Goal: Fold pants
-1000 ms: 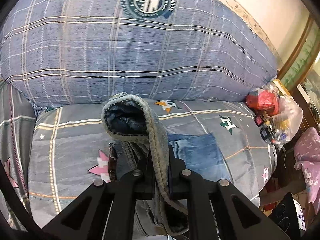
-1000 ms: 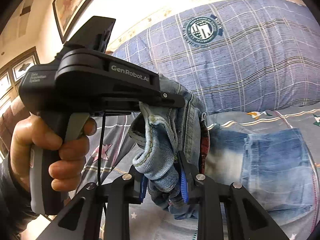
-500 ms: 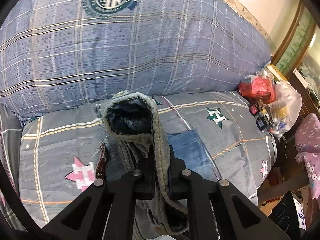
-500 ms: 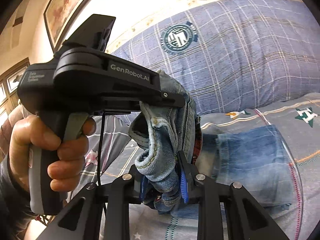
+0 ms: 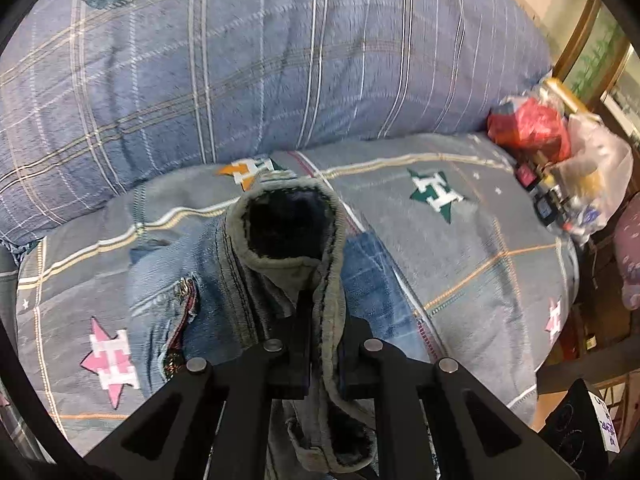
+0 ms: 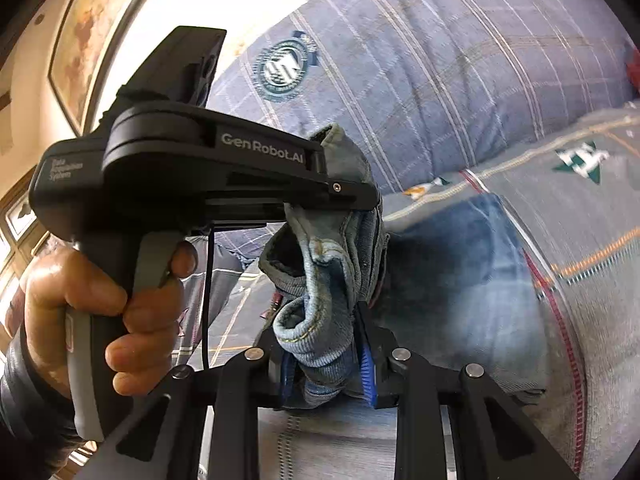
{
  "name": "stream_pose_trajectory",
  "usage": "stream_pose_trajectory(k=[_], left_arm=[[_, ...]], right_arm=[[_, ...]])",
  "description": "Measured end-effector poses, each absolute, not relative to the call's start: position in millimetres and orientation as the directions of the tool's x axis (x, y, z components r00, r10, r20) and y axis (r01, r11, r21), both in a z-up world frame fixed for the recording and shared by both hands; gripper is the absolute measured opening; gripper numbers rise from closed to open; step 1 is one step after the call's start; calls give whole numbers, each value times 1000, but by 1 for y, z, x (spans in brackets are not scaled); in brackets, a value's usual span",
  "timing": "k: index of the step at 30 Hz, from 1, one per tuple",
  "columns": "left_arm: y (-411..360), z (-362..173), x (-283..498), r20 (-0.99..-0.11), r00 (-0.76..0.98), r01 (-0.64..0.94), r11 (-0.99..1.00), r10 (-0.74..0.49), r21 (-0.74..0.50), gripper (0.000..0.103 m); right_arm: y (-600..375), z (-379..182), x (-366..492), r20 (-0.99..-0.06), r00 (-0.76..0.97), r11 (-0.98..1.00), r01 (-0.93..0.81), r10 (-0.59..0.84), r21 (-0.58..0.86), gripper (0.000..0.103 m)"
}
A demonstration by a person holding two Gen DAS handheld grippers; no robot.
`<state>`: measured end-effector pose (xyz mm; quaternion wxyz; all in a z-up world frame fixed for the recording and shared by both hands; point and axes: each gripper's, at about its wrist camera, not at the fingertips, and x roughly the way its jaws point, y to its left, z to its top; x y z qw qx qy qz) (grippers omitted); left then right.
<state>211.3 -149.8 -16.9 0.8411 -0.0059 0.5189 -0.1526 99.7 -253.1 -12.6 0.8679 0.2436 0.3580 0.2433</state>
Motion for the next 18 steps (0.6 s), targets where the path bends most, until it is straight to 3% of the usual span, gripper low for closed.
stream_pose_trajectory(k=[6, 11, 18], left_arm=[[-169, -45, 224, -900, 370, 265, 954, -232, -137, 14], [-179, -61, 230, -901, 324, 267, 942, -289, -206, 33], [-174, -27, 224, -840, 344, 348, 888, -420, -301, 35]], right_arm=[[-274, -47, 109, -512, 592, 692, -109, 623, 714, 28], [-298, -78, 115, -490, 570, 574, 38, 660, 818, 29], [-306, -83, 113, -493, 574, 563, 66, 654, 824, 29]])
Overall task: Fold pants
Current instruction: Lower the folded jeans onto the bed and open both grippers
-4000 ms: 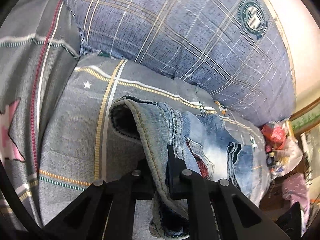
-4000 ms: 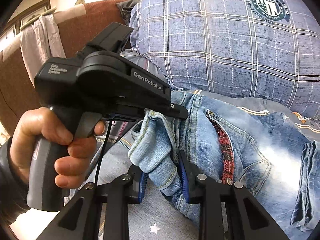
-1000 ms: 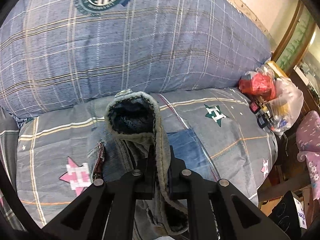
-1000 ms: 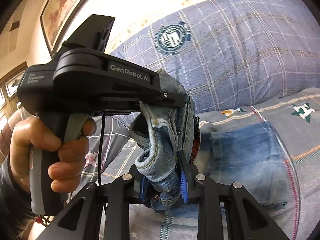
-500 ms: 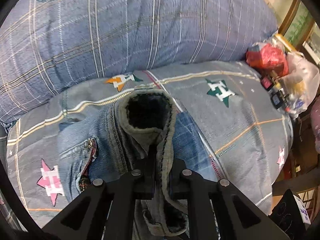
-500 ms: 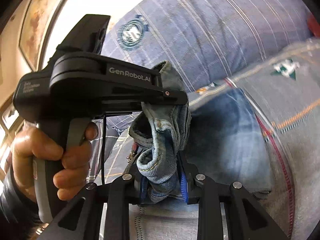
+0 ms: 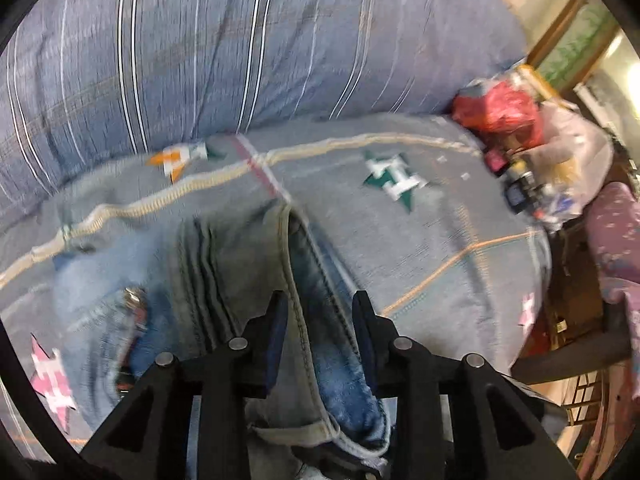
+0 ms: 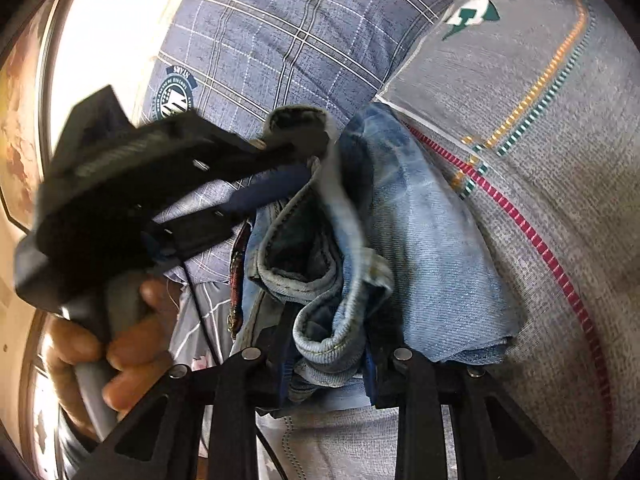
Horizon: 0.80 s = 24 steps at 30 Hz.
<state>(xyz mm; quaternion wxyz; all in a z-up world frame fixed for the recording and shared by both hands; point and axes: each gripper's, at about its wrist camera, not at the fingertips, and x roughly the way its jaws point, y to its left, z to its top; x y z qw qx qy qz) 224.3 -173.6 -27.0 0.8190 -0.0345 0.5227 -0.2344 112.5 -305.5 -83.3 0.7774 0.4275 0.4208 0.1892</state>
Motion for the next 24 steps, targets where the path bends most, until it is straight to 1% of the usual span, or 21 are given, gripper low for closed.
stream_pose_trajectory(k=[2, 5, 8, 9, 10, 13, 15, 17, 20, 21, 22, 23, 24], left_arm=[[-160, -14, 217, -819, 383, 349, 888, -427, -300, 35], [-125, -8, 201, -801, 428, 302, 902, -418, -310, 35], [-86, -15, 180, -800, 489, 232, 936, -347, -264, 35], [-78, -19, 174, -804, 495, 217, 943, -329, -253, 35], [-72, -26, 168, -812, 494, 203, 949, -311, -240, 35], [-69, -57, 161, -855, 447, 196, 962, -262, -192, 35], [-74, -71, 154, -860, 456, 208, 967, -229, -148, 35], [-81, -77, 151, -855, 480, 220, 970, -197, -100, 36], [-83, -75, 152, -867, 466, 223, 972, -174, -74, 36], [-86, -75, 152, -870, 464, 233, 970, -167, -62, 36], [-88, -75, 153, -872, 462, 248, 968, -163, -50, 36], [-88, -76, 154, -873, 458, 251, 967, -165, -51, 36], [-82, -75, 152, -874, 455, 246, 967, -173, -63, 36]], right_arm=[[-303, -77, 110, -509, 586, 606, 38, 631, 795, 29], [-299, -62, 108, -515, 614, 656, -6, 598, 755, 28], [-305, -47, 103, -487, 661, 664, -22, 570, 747, 28], [-309, -43, 99, -486, 676, 668, -14, 555, 744, 25], [-313, -42, 97, -493, 681, 676, -4, 541, 737, 25], [-319, -59, 104, -561, 647, 687, 77, 517, 723, 24], [-316, -67, 106, -591, 633, 707, 96, 500, 701, 25], [-313, -66, 107, -601, 638, 732, 83, 482, 676, 24], [-312, -62, 106, -607, 640, 744, 82, 471, 663, 26], [-313, -60, 105, -612, 642, 750, 85, 462, 656, 30], [-314, -55, 96, -619, 646, 762, 87, 447, 642, 36], [-315, -50, 91, -634, 657, 785, 103, 408, 611, 40], [-317, -43, 88, -645, 675, 808, 122, 358, 576, 52]])
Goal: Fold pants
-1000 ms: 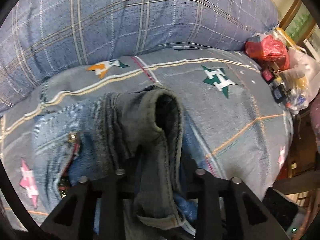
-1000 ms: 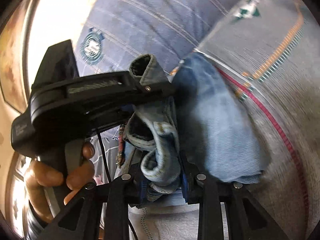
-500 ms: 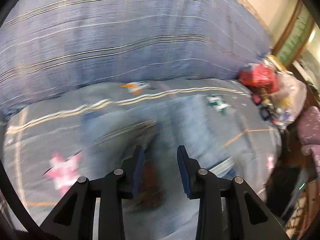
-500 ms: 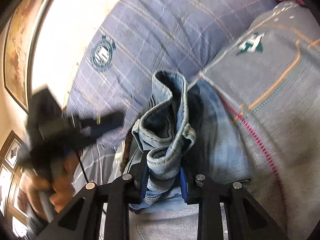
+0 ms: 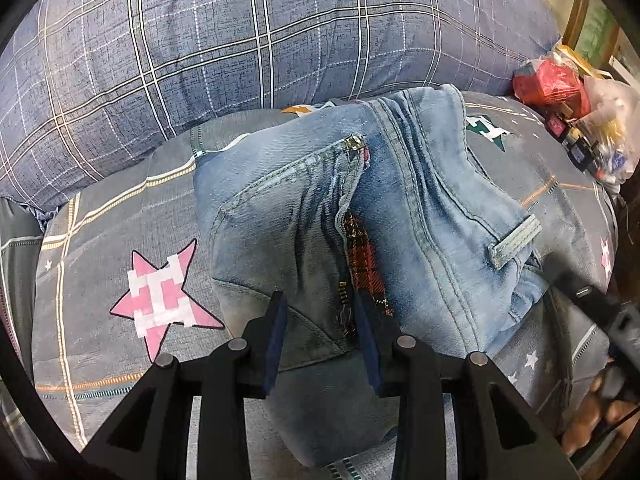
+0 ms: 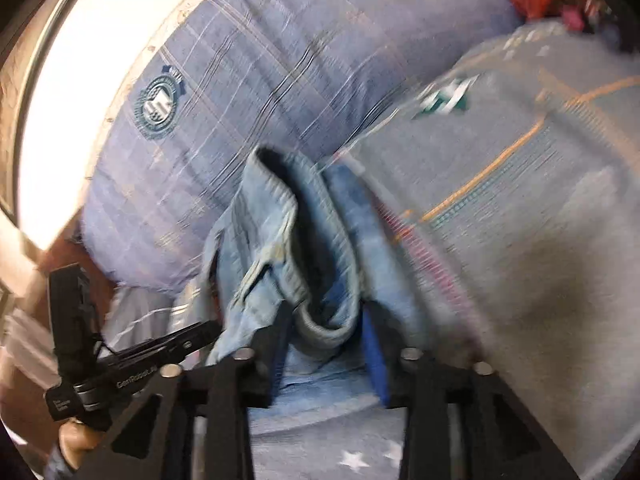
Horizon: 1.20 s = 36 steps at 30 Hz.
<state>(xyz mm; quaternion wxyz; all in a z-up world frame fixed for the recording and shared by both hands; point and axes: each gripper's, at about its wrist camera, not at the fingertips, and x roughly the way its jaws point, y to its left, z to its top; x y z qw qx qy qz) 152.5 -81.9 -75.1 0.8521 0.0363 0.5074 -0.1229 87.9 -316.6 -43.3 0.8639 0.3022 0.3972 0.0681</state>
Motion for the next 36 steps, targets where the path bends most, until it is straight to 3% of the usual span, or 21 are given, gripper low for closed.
stream_pose_trajectory(k=[1, 3, 8, 11, 14, 16, 19, 22, 27, 29, 35, 36], left_arm=[[-80, -76, 153, -873, 452, 239, 968, -183, -79, 36], [-79, -78, 154, -868, 455, 228, 968, -197, -100, 36], [-75, -75, 150, -853, 470, 214, 967, -227, -139, 35], [-65, -66, 147, -837, 476, 193, 961, -270, -200, 35], [-61, -61, 138, -833, 495, 186, 967, -248, -177, 35], [-60, -59, 134, -834, 499, 188, 969, -233, -158, 35], [-60, -55, 129, -828, 506, 199, 967, -241, -160, 35], [-69, -53, 128, -824, 508, 230, 962, -249, -149, 35], [-81, -71, 131, -844, 481, 243, 961, -238, -133, 36], [-79, -71, 131, -840, 485, 244, 960, -242, -136, 37], [-68, -62, 126, -831, 494, 239, 959, -257, -155, 37], [-66, -59, 122, -825, 509, 239, 961, -247, -141, 37]], right_arm=[[-320, -38, 85, -648, 696, 824, 145, 309, 548, 61], [-328, -21, 78, -630, 733, 841, 151, 257, 520, 61], [-317, 7, 96, -554, 741, 843, -31, 380, 537, 61], [-300, 2, 117, -583, 683, 849, -104, 439, 518, 61], [-288, -21, 140, -641, 607, 843, -94, 470, 530, 57], [-281, -36, 149, -660, 575, 835, -76, 483, 545, 26], [-286, -26, 132, -633, 626, 846, -83, 455, 527, 17], [-290, 7, 105, -545, 708, 842, -131, 449, 524, 16], [-289, -29, 104, -671, 647, 892, -28, 361, 452, 16], [-296, -52, 106, -676, 637, 874, 10, 369, 486, 16], [-301, -49, 104, -649, 657, 849, 28, 382, 528, 31], [-304, -43, 100, -646, 665, 847, 38, 375, 531, 38]])
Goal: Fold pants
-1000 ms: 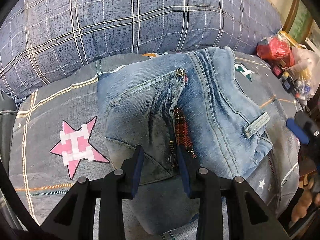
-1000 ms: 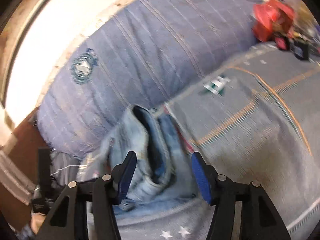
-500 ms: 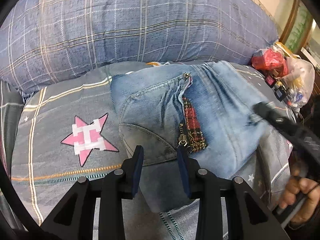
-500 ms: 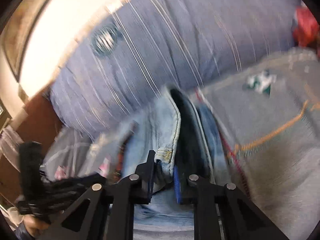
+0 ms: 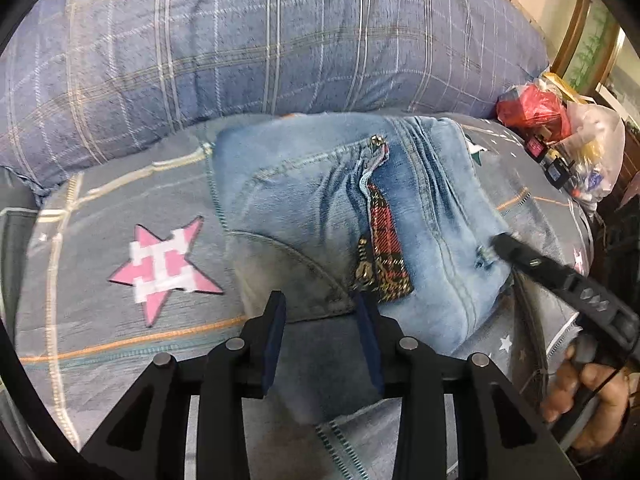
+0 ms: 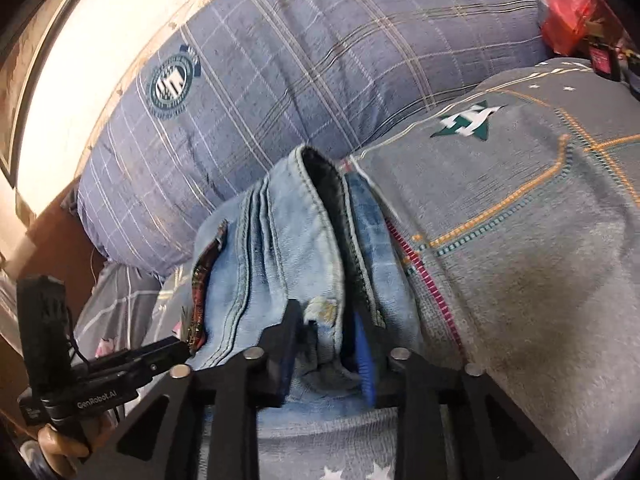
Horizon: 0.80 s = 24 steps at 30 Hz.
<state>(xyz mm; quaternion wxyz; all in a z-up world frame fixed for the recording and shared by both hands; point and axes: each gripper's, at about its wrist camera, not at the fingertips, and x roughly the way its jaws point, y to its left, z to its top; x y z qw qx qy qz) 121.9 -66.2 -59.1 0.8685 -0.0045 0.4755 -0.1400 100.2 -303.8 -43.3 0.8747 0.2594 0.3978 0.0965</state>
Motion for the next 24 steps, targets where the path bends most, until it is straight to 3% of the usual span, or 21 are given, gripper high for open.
stream_pose_trajectory(k=[1, 3, 10, 16, 24], left_arm=[[-64, -56, 118, -816, 524, 244, 961, -246, -133, 37], [-60, -52, 111, -796, 554, 248, 961, -245, -123, 37], [-69, -79, 107, -833, 509, 262, 961, -216, -90, 37], [-65, -84, 109, -831, 498, 260, 957, -246, -127, 37], [-52, -51, 119, -779, 566, 254, 956, -270, -147, 37]], right_arm=[[-306, -39, 97, -643, 673, 849, 44, 364, 527, 52], [-309, -22, 85, -648, 697, 870, 70, 306, 487, 65], [-288, -16, 83, -689, 687, 943, 15, 231, 331, 65], [-295, -48, 85, -726, 645, 936, 49, 237, 350, 66], [-303, -12, 86, -706, 674, 949, 22, 218, 314, 66]])
